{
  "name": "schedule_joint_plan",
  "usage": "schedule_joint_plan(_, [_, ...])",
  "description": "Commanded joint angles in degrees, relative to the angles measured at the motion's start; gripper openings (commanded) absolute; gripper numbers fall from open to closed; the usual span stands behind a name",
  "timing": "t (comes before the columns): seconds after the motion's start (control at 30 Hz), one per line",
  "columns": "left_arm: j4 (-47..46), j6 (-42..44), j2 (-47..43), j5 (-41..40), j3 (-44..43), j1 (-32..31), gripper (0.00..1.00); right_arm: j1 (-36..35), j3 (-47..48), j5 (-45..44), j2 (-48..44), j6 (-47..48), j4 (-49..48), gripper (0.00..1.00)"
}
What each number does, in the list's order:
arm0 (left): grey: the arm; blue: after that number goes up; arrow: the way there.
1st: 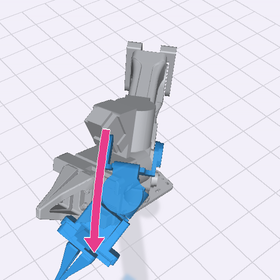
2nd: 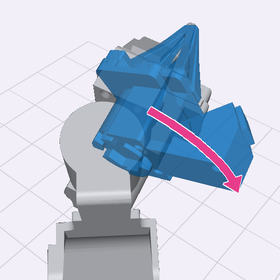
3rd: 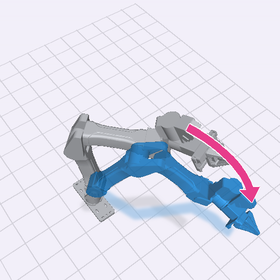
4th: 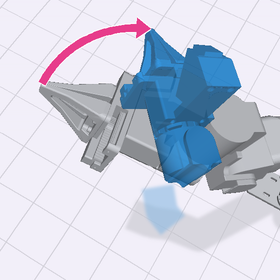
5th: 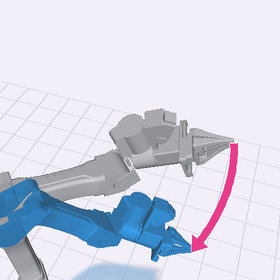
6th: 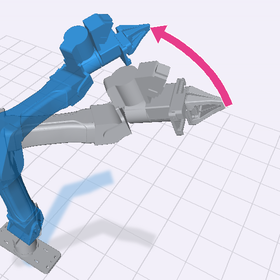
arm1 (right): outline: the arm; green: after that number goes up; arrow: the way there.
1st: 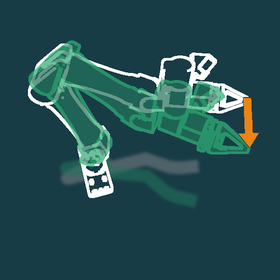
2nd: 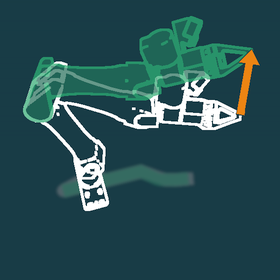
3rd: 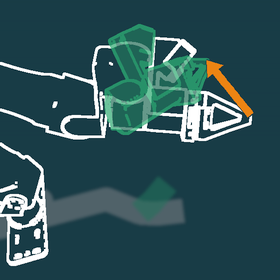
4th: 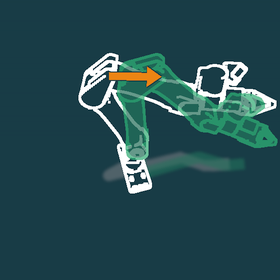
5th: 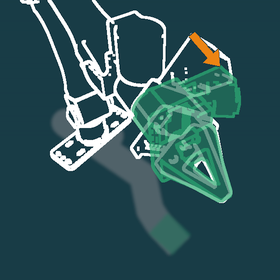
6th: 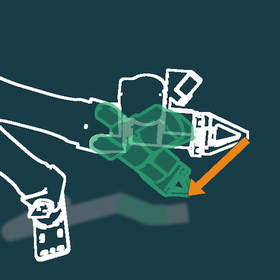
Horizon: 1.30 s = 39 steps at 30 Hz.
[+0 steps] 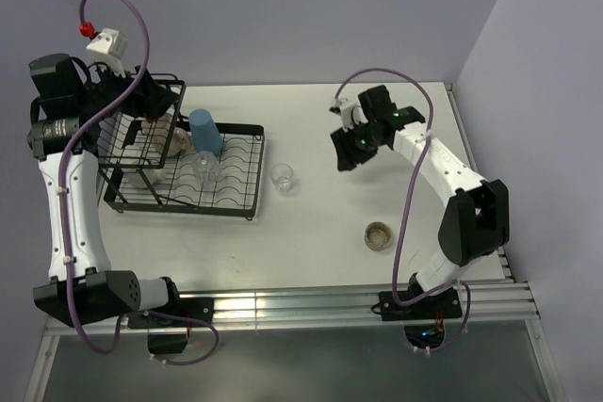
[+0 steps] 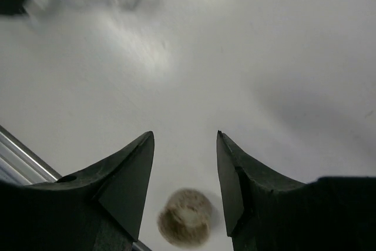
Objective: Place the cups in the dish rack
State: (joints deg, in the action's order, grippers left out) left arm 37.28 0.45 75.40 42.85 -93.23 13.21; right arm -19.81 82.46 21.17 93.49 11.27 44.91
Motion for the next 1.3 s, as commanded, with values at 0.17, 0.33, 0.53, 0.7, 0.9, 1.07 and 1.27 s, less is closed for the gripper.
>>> schedule_joint_plan(0.17, [4.9, 15.3, -3.8, 10.0, 2.7, -4.9, 0.81, 6.7, -12.3, -3.4, -14.7, 26.3, 15.1, 0.51])
schedule_joint_plan(0.33, [4.8, 15.5, -3.5, 7.6, 3.1, -8.1, 0.81, 8.6, -18.2, -6.2, -17.0, 32.8, 16.4, 0.48])
schedule_joint_plan(0.53, [3.6, 12.5, -2.1, 7.5, 2.0, -8.6, 0.81, 8.6, -23.3, -6.2, -15.7, 32.1, 12.6, 0.50])
schedule_joint_plan(0.7, [4.5, 12.8, -1.7, 7.2, 1.9, -8.6, 0.81, 8.5, -28.6, -6.4, -14.9, 31.0, 8.9, 0.50])
schedule_joint_plan(0.9, [3.8, 11.9, -1.9, 6.9, 3.3, -8.6, 0.82, 8.1, -31.4, -5.5, -12.5, 29.1, 4.3, 0.50])
schedule_joint_plan(1.07, [4.4, 11.9, -1.8, 5.7, 3.6, -8.5, 0.82, 6.8, -33.6, -6.3, -11.1, 27.7, 0.1, 0.49])
schedule_joint_plan(1.27, [3.4, 10.9, -2.1, 4.4, 4.3, -8.6, 0.82, 5.7, -34.8, -7.2, -9.9, 27.1, -1.9, 0.38])
